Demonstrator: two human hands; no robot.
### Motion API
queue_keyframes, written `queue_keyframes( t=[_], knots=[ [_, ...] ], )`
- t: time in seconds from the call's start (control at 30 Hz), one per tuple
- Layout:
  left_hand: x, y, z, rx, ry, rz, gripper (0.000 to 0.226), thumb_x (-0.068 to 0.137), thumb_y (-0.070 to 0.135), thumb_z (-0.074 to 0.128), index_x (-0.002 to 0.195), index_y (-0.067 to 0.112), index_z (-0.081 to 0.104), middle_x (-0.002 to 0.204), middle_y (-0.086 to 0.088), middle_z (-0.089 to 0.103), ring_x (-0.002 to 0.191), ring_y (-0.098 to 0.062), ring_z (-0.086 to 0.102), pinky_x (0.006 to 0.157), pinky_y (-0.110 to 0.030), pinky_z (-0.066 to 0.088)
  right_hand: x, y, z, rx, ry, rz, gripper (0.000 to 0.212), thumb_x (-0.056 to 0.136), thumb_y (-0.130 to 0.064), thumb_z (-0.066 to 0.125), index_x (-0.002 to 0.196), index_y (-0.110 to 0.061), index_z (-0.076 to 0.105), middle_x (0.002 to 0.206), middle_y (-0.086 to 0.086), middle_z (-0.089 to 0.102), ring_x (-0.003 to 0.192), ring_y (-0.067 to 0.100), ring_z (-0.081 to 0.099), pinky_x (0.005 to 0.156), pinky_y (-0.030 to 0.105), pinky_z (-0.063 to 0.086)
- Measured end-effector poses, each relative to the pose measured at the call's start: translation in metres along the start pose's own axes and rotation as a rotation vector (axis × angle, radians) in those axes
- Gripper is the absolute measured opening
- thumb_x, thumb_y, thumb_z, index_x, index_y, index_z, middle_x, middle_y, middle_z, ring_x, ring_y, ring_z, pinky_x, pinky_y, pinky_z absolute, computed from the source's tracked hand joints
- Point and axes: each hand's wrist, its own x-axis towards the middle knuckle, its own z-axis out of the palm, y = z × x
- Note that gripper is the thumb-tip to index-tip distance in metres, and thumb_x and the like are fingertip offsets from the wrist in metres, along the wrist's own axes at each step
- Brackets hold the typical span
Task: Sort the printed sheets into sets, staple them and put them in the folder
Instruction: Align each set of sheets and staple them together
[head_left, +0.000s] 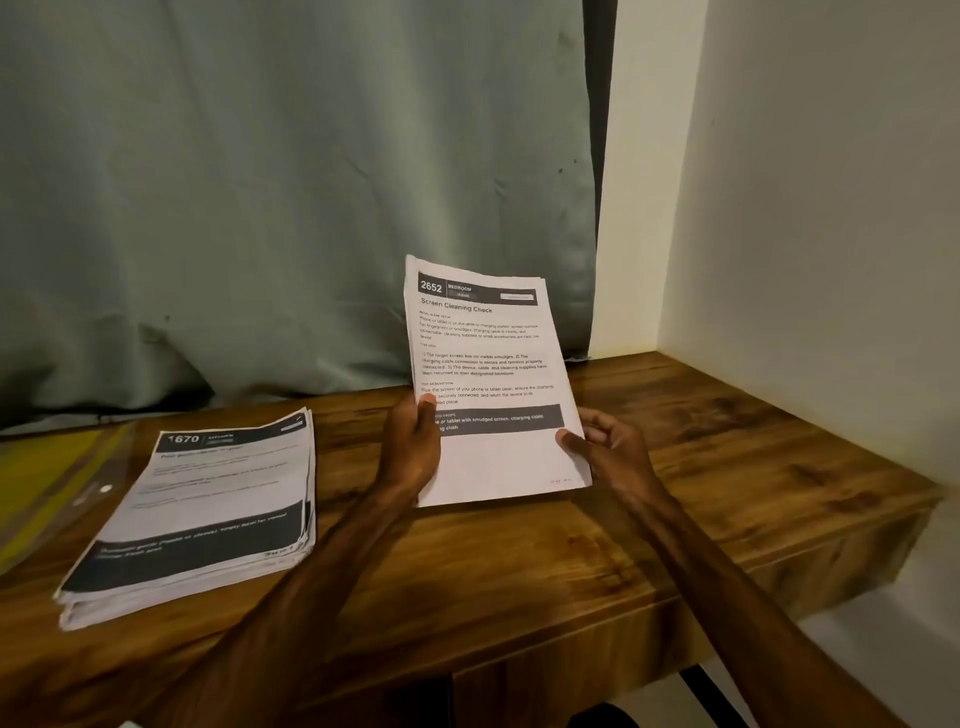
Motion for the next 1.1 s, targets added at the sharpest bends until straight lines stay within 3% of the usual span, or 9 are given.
queue_keyframes(
  t=[0.1, 0.3, 0.37, 0.5, 0.6, 0.7, 0.83, 0.93, 1.1],
  knots=[
    [-0.004, -0.003, 0.002, -0.060, 0.051, -0.067, 0.026, 0.111, 0.023, 0.039, 0.114, 0.010, 0.062, 0.112, -0.008, 0.070, 0.081, -0.004, 0.067, 0.061, -0.008, 0.052, -0.013, 0.009, 0.009, 0.343, -0.030, 0.157, 0.043, 0.085, -0.005, 0.077, 0.126, -0.010, 0.063, 0.117, 0.012, 0.074, 0.105, 0.032, 0.072, 0.094, 0.057, 0.055],
    [-0.022, 0.005, 0.022, -0.219, 0.146, -0.209, 0.033, 0.111, 0.027, 0.040, 0.122, 0.004, 0.061, 0.110, -0.009, 0.073, 0.085, -0.016, 0.072, 0.070, -0.025, 0.059, -0.020, 0.015, 0.035, 0.778, 0.001, 0.155, 0.056, 0.085, 0.004, 0.072, 0.136, -0.010, 0.055, 0.126, 0.014, 0.069, 0.118, 0.032, 0.066, 0.106, 0.057, 0.047],
    [-0.032, 0.010, 0.028, -0.253, 0.116, -0.234, 0.032, 0.110, 0.030, 0.040, 0.124, 0.007, 0.058, 0.109, -0.008, 0.074, 0.089, -0.020, 0.074, 0.074, -0.032, 0.061, -0.021, 0.014, 0.043, 0.751, 0.033, 0.093, 0.052, 0.088, 0.001, 0.072, 0.135, -0.013, 0.056, 0.126, 0.012, 0.070, 0.116, 0.031, 0.067, 0.103, 0.057, 0.050],
    [-0.033, 0.015, 0.021, -0.302, 0.024, -0.225, 0.018, 0.105, 0.021, 0.054, 0.120, 0.012, 0.061, 0.110, -0.005, 0.075, 0.091, -0.014, 0.074, 0.072, -0.026, 0.059, -0.012, 0.008, 0.041, 0.609, 0.123, 0.022, 0.059, 0.082, -0.013, 0.084, 0.134, -0.016, 0.055, 0.124, 0.013, 0.070, 0.112, 0.036, 0.068, 0.094, 0.064, 0.052],
    [-0.010, 0.022, -0.012, -0.453, -0.026, -0.247, 0.028, 0.097, 0.008, 0.065, 0.125, 0.011, 0.062, 0.114, -0.005, 0.076, 0.103, -0.020, 0.074, 0.076, -0.031, 0.062, -0.002, -0.007, 0.015, 0.366, 0.170, 0.001, 0.054, 0.082, -0.018, 0.083, 0.128, -0.014, 0.056, 0.122, 0.013, 0.069, 0.105, 0.030, 0.071, 0.090, 0.055, 0.058],
    [0.017, 0.036, -0.057, -0.562, -0.003, -0.281, 0.036, 0.093, 0.004, 0.068, 0.128, 0.005, 0.061, 0.114, -0.013, 0.075, 0.095, -0.023, 0.075, 0.073, -0.034, 0.064, 0.004, -0.021, -0.016, 0.291, 0.041, 0.033, 0.061, 0.077, -0.019, 0.086, 0.130, -0.012, 0.056, 0.123, 0.014, 0.069, 0.111, 0.034, 0.069, 0.094, 0.055, 0.055],
    [0.035, 0.049, -0.101, -0.259, -0.285, -0.306, 0.046, 0.086, 0.011, 0.073, 0.130, 0.012, 0.062, 0.119, -0.018, 0.073, 0.099, -0.031, 0.075, 0.079, -0.040, 0.064, 0.008, -0.034, -0.038, 0.231, -0.076, 0.048, 0.049, 0.086, -0.009, 0.077, 0.131, -0.012, 0.058, 0.119, 0.014, 0.072, 0.108, 0.036, 0.070, 0.096, 0.059, 0.053],
    [0.029, 0.057, -0.100, -0.029, -0.477, -0.301, 0.041, 0.087, 0.014, 0.072, 0.127, 0.011, 0.063, 0.114, -0.014, 0.075, 0.099, -0.032, 0.075, 0.076, -0.040, 0.064, 0.008, -0.037, -0.039, 0.233, -0.180, 0.053, 0.054, 0.084, -0.007, 0.079, 0.133, -0.010, 0.058, 0.126, 0.017, 0.069, 0.114, 0.041, 0.066, 0.100, 0.061, 0.049],
    [0.010, 0.060, -0.074, -0.022, -0.411, -0.286, 0.023, 0.096, 0.014, 0.067, 0.119, 0.012, 0.066, 0.099, -0.006, 0.079, 0.082, -0.027, 0.077, 0.060, -0.032, 0.061, 0.001, -0.047, -0.021, 0.101, -0.094, 0.045, 0.028, 0.089, -0.013, 0.076, 0.114, -0.012, 0.066, 0.108, 0.010, 0.076, 0.091, 0.033, 0.075, 0.073, 0.042, 0.062]
  ],
)
